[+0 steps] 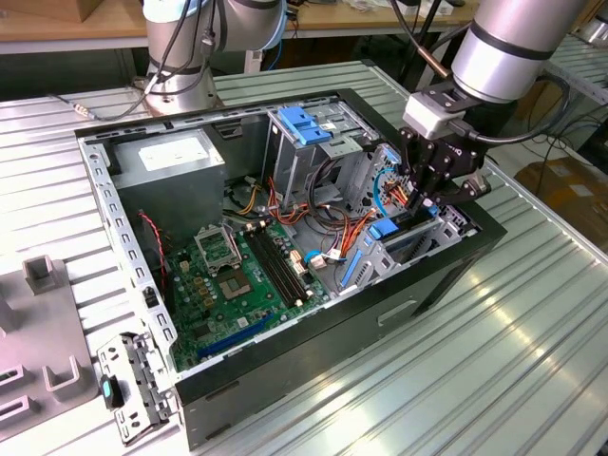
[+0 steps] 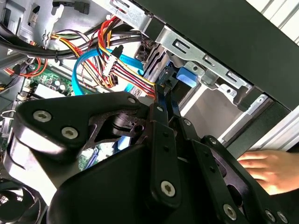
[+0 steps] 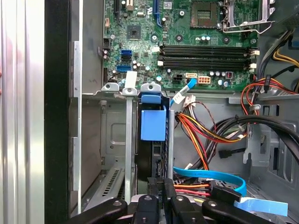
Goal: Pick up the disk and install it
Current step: 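Insert the first disk wire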
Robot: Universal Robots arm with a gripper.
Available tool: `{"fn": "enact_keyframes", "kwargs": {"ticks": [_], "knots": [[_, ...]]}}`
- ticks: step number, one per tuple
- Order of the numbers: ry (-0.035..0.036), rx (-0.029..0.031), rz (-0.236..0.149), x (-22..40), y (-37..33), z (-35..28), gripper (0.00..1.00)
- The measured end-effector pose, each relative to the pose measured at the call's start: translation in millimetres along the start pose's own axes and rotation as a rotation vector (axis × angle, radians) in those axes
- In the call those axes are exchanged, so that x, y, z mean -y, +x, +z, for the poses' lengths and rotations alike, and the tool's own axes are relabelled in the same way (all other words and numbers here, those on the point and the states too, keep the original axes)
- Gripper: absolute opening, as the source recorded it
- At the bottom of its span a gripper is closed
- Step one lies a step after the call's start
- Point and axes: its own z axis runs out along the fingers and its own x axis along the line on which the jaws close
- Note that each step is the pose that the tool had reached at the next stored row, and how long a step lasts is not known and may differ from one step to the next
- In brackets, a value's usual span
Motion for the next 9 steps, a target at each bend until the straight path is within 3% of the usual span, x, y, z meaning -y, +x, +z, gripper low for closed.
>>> {"fn": "enact_keyframes", "kwargs": {"ticks": [5,6,9], "knots": [[0.0001,0.0009,0.0,0.0,0.0,-0.4,0.18],[0.0,0.0005,0.0,0.1,0.1,-3.3,0.24],[0.0,0.0003,0.0,0.2,0.2,-8.4,0.24]]}}
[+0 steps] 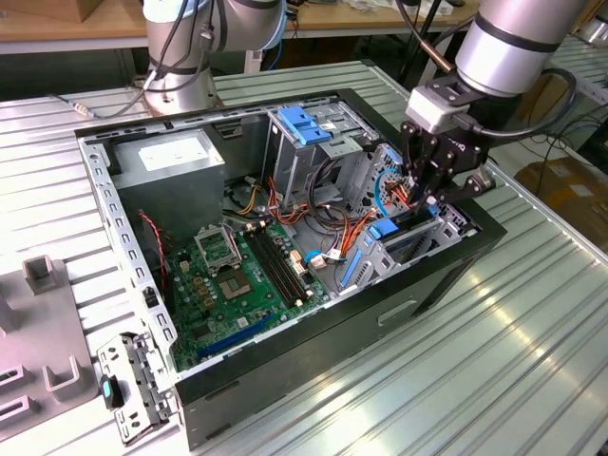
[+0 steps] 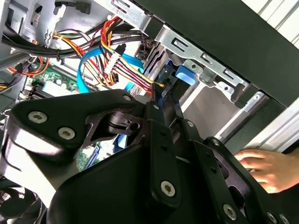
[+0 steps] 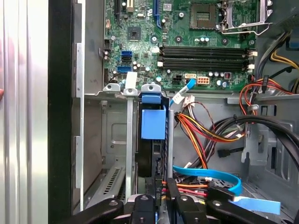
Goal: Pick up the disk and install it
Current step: 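Insert the first disk wire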
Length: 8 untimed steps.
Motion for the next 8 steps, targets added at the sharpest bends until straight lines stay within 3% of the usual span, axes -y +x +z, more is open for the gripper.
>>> {"fn": "enact_keyframes", "kwargs": {"ticks": [6,8], "knots": [[0.0,0.0004,0.0,0.1,0.0,-2.1,0.23],[0.0,0.0004,0.0,0.0,0.1,-2.2,0.11]]}}
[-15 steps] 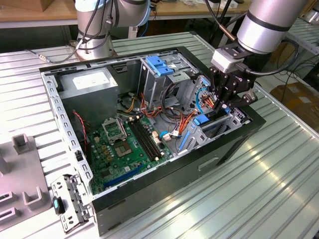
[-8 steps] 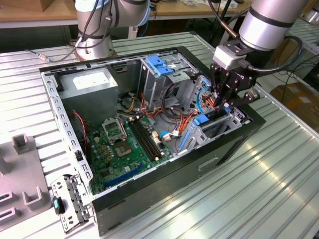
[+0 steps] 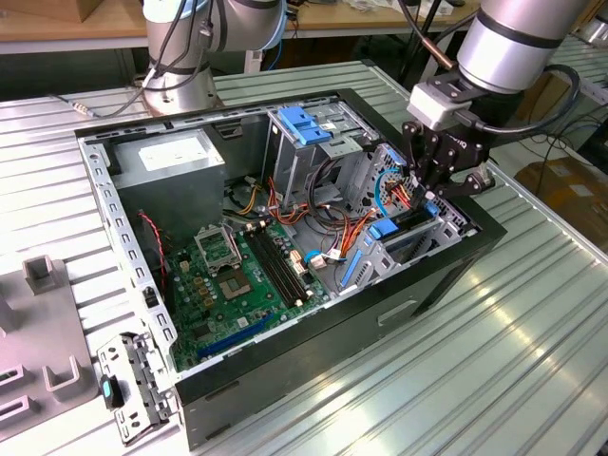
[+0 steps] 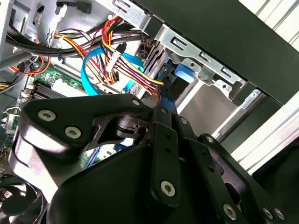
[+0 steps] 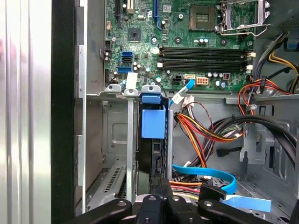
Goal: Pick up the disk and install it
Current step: 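Insert the first disk wire, then insert the second disk wire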
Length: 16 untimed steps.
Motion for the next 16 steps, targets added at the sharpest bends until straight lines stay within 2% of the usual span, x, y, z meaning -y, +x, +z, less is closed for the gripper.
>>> {"fn": "enact_keyframes", "kwargs": {"ticks": [16], "knots": [[0.0,0.0013,0.0,-0.5,0.0,0.0,0.11]]}}
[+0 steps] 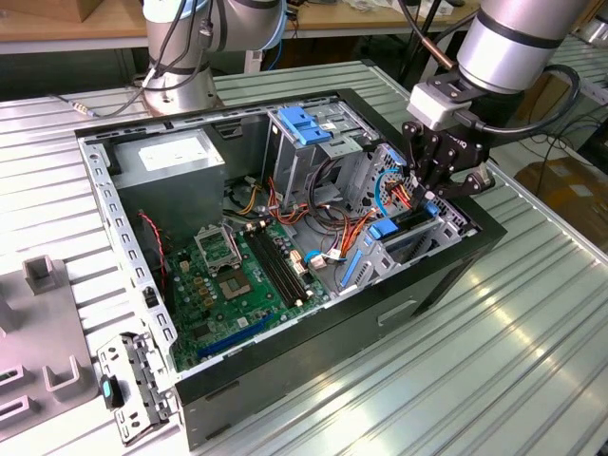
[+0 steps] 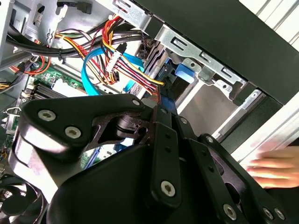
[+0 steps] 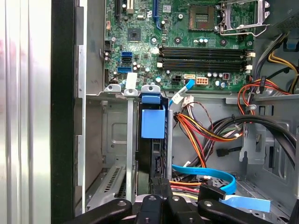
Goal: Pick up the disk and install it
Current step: 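Insert the second disk wire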
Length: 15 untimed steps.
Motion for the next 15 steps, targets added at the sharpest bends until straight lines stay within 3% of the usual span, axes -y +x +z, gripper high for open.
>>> {"fn": "enact_keyframes", "kwargs": {"ticks": [10,13,15], "knots": [[0.0006,0.0002,0.0,-18.7,-0.3,-2.1,0.11],[0.0012,0.0006,-0.001,-18.9,-0.1,-14.3,0.11],[0.0012,0.0006,-0.001,-18.7,0.0,-27.6,0.11]]}}
